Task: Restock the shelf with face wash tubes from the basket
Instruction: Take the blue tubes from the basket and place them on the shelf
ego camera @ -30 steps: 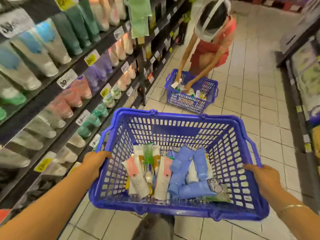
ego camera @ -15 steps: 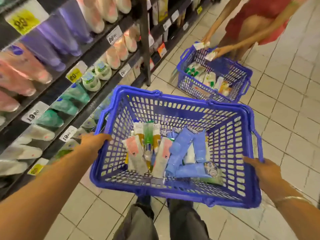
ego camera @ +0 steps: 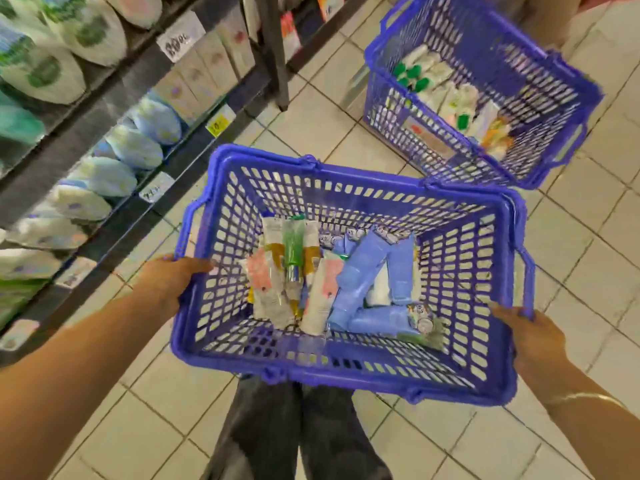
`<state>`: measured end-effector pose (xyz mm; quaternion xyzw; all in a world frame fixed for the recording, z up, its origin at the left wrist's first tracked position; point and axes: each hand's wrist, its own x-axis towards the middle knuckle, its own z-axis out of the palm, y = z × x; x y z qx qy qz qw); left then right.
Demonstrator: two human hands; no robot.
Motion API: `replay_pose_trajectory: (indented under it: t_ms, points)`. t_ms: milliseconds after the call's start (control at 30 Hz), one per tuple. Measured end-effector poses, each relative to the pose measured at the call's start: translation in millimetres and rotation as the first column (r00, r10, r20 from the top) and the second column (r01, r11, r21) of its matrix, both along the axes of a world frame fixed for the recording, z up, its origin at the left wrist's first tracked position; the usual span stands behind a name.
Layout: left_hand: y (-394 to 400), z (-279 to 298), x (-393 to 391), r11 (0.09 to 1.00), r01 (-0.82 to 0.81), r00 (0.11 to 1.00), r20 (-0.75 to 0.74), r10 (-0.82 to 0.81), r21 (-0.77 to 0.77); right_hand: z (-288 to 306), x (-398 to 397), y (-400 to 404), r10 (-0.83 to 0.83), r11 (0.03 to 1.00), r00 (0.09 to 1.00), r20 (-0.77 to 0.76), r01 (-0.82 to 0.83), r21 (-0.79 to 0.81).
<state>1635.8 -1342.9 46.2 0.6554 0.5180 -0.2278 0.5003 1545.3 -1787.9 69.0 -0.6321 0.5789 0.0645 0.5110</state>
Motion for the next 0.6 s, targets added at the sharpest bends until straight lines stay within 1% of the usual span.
replay_pose_trajectory:
  t_ms: [200,333,467,600]
  points:
    - [-7,-65,17,0.999,0.04,0.999,-0.022,-0.039,0.035,-63,21,-3,0.021,1.0,0.999,-0.03,-0.022,-0.016]
    - [-10,-85,27,0.994,0.101,0.994,-0.044,-0.1,0.027,-80,33,-3,0.059,0.998,0.998,-0.009,-0.059,-0.012]
    - [-12,-97,34,0.987,0.156,0.986,-0.07,-0.154,0.027,-87,43,0,0.091,0.996,0.996,-0.022,-0.091,0.008]
    - [-14,-108,36,0.987,0.16,0.985,-0.075,-0.158,0.024,-97,50,2,0.107,0.994,0.994,-0.033,-0.106,0.013]
